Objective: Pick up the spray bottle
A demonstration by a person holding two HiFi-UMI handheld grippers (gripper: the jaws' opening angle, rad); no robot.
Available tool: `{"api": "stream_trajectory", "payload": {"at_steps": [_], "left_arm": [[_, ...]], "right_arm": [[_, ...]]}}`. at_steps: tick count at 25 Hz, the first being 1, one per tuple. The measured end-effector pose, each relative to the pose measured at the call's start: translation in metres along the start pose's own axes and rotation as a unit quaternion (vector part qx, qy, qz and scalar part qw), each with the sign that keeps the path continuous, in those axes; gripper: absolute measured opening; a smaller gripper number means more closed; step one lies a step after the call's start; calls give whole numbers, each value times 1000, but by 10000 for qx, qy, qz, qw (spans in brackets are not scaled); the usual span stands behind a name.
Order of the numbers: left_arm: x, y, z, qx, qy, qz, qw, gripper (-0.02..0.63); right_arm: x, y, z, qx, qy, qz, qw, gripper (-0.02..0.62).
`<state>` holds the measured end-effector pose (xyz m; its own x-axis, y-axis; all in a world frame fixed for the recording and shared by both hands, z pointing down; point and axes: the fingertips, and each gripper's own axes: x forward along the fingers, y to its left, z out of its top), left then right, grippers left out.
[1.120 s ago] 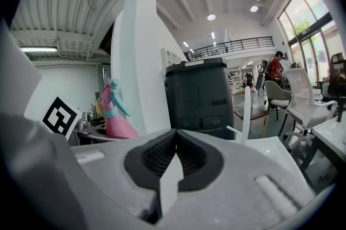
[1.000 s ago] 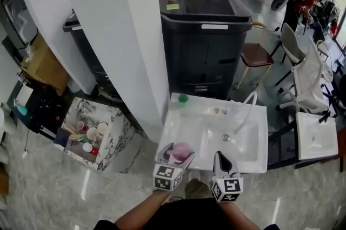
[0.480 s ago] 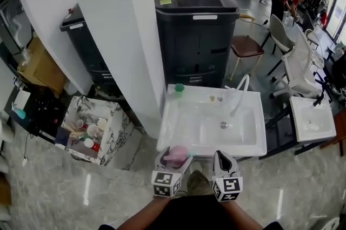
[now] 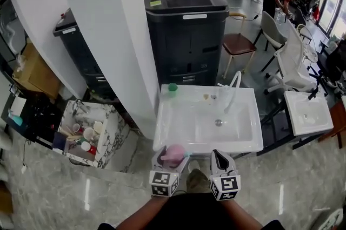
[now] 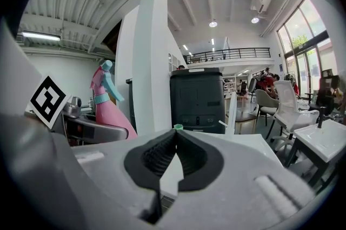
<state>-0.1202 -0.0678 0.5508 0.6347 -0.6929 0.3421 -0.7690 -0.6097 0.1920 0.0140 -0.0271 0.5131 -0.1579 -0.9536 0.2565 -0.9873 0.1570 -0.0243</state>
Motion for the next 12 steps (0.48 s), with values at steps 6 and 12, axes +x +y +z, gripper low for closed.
{"api": "stream_trajectory", "payload": {"at_steps": [6, 12], "left_arm": [[4, 0, 5, 29, -36, 2, 10000, 403], [7, 3, 7, -116, -60, 6, 9999, 403]], "right_arm": [[0, -5, 1, -26, 35, -81, 10000, -3], [3, -10, -2, -12, 87, -128, 9999, -3]]}}
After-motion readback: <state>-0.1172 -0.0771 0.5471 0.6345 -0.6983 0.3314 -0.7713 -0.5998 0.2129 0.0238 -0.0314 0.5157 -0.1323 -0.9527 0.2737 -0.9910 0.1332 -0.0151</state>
